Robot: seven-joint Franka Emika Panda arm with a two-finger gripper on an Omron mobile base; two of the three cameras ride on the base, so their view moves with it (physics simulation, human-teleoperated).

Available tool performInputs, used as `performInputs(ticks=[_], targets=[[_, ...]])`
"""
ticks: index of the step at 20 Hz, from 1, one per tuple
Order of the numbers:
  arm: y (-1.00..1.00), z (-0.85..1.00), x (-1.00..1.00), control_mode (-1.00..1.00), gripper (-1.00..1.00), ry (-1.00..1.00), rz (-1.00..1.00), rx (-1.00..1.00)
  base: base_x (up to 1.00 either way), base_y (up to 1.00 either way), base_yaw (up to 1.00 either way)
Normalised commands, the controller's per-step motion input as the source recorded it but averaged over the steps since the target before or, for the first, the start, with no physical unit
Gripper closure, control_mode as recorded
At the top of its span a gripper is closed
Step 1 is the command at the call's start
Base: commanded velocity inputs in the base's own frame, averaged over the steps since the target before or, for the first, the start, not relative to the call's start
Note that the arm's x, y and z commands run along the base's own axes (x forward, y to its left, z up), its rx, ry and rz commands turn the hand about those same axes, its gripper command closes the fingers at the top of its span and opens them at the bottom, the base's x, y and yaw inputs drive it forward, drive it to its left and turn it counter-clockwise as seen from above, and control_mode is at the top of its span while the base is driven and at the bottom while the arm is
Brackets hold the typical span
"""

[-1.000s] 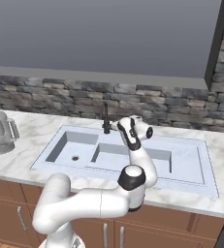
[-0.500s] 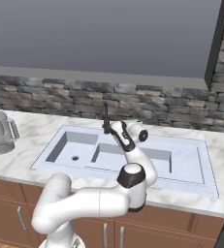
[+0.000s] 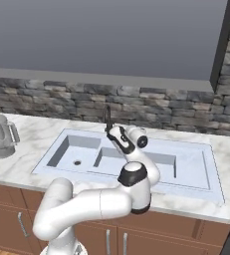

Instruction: Turn on the sink faucet and place the jug under the water for a few seconds to fill it up.

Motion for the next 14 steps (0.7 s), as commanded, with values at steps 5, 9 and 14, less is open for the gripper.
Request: performInputs(ticks=[5,9,14], targets=[[-1.00,-0.47,0.16,-1.00,1.00,0.10,-0.08,0.12,0.00,0.00,0.00],[-1.00,-0.44,0.16,-1.00,1.00,0.12,-0.07,0.12,0.00,0.00,0.00],[-1.00,-0.39,0.09,-1.00,1.00,0.13,-0.07,0.11,0.00,0.00,0.00]])
